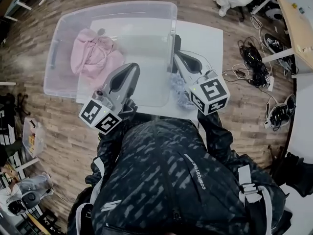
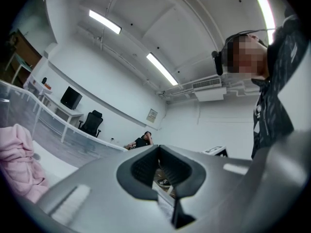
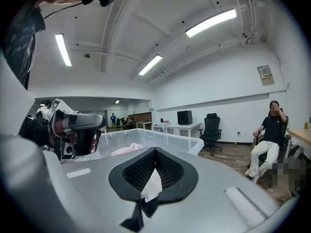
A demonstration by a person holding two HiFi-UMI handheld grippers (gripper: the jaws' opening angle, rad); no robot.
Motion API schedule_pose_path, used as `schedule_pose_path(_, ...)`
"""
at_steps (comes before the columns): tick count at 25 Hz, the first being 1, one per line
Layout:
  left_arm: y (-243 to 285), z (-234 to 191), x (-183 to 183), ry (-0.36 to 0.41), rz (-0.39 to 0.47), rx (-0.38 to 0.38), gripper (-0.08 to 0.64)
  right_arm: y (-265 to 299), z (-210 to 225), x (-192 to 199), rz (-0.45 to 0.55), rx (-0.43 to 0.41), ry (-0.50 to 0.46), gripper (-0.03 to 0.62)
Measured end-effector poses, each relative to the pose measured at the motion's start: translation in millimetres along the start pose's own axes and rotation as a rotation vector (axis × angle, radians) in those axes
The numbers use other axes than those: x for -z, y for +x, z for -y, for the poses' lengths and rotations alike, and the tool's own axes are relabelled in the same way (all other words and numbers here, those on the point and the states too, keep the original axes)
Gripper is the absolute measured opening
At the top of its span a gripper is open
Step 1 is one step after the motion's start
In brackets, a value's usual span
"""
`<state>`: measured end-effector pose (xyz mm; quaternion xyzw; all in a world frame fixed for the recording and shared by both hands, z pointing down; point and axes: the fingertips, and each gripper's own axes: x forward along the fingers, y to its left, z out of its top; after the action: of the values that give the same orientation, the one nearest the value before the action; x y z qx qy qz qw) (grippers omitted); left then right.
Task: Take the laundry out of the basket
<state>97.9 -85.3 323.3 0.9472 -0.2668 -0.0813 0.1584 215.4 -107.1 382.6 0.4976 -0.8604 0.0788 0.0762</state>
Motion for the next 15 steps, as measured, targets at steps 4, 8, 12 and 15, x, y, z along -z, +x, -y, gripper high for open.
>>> schedule_pose_path(4,-28.8,-25.5,-3.9,-0.027,0.018,-0.054,0.005,23.9,-22.7,-10.0,-0.01,-0.037,-0.031,0.0)
schedule_pose_path(8,-40.8,-52.0,-12.1,-0.05,0.04,-0.075,0.005,51.3,-37.7,-21.8,-0.037,-0.056,-0.092,0.0)
schedule_pose_path(12,-52.8,-75.1,-26.8,-0.05,0.057,-0.055,0.006,82.0,-64.8,-34.7,-0.049,-0.084,-0.109,0.0)
schedule_pose_path(15,-58.6,-90.6,-40.7,-0.064,0.088,-0.018,0.005,104.8,-86.2,-41.3,-0.064,-0.107,-0.1,0.0)
